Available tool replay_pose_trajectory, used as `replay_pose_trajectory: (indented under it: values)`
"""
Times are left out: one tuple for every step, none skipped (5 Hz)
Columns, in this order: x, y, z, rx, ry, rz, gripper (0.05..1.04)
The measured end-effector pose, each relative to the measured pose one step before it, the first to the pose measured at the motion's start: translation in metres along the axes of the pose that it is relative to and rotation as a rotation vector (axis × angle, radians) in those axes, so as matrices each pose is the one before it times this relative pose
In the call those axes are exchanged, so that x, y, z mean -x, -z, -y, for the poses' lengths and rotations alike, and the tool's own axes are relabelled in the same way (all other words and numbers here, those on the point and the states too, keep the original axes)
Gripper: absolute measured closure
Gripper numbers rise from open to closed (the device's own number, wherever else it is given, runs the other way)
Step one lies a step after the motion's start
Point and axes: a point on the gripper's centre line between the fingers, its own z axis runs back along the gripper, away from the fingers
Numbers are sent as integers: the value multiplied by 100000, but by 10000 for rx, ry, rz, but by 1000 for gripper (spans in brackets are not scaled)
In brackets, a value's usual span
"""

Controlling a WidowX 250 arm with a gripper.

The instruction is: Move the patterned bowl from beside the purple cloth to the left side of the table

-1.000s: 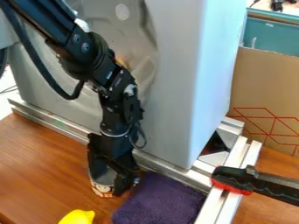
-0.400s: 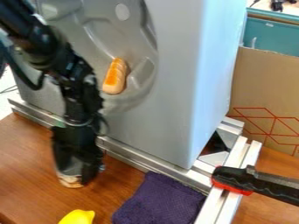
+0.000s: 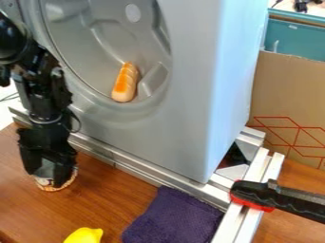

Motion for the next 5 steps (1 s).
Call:
replay_pose_trajectory:
  values:
    - [-217,67,-975,57,-99,47,83]
    - [68,-115,-950,-260,-128,-36,83]
    - [287,108,-766,-156,-165,-50,83]
    - [559,-652,-542,-362,-416,-58,83]
    - [1268,-1953,-52,-59,-207,76,83]
